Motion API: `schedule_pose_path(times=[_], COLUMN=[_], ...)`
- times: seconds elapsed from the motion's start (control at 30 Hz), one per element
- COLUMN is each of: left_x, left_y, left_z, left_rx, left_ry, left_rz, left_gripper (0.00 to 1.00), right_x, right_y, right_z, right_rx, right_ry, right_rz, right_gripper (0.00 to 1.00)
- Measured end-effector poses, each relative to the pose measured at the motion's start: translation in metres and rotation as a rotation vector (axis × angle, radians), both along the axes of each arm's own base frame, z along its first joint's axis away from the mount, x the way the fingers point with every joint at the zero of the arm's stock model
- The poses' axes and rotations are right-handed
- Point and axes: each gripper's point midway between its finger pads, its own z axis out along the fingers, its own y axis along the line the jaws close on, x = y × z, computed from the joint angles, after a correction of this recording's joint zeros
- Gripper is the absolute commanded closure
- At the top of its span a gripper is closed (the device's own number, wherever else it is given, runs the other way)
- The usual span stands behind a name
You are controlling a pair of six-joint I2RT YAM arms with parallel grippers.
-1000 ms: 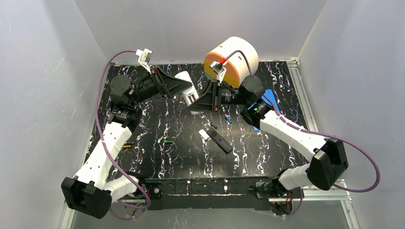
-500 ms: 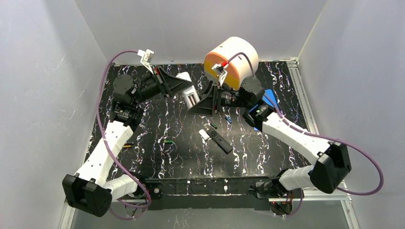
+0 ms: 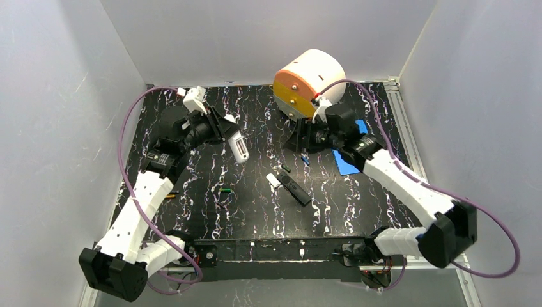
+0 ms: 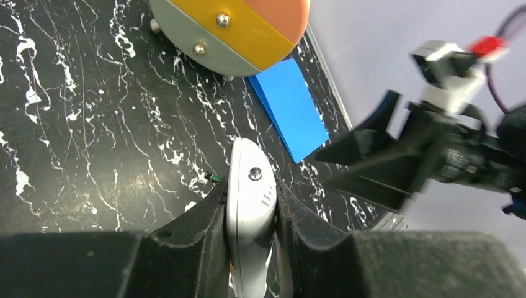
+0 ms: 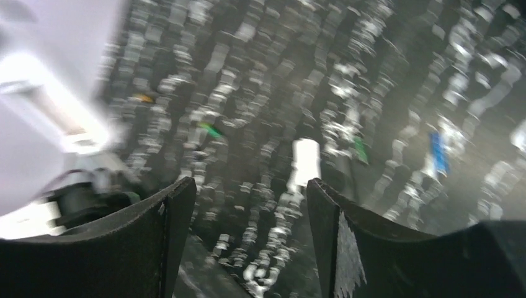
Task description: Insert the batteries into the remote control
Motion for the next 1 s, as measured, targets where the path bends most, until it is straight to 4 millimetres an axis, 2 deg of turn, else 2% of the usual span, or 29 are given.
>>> schedule_pose_path(times=[0.1,0.2,0.33,0.47,0.6,0.8,1.0], left_x=[-0.009,-0.013,-0.012,-0.007,0.0,0.009,0.013], left_y=[0.003,0.002,0.001,-0.002,-0.005,-0.006,-0.006], left_z=[-0.005,-0.012,-0.02,-0.028,-0.037,-0.042,-0.038], left_rx=[0.027,0.035,0.042,0.043,0.046,0.049,0.044], left_ry=[0.001,0.01,0.032,0.057,0.084,0.084,0.063], left_rz=[-0.014,-0.033,-0.04,-0.046,-0.044,-0.037,-0.03], left_gripper=[1.0,1.0,1.0,1.0,1.0,1.0,1.0], right_x=[0.016,0.027,0.04,0.05,0.052,0.045,0.055], right_y=[-0.021,-0.046,-0.069,-0.072,-0.053,-0.018,-0.008], right_z=[-0.061,-0.116,-0.157,-0.179,-0.186,-0.192,-0.217], right_rx=[-0.228,-0.47,-0.678,-0.777,-0.768,-0.724,-0.749], right_ry=[0.066,0.115,0.102,0.087,0.063,0.008,0.029], right_rz=[-0.075,-0.115,-0.11,-0.059,0.029,0.147,0.184], right_gripper=[0.28,0.34,0.45,0.48,0.45,0.47,0.49])
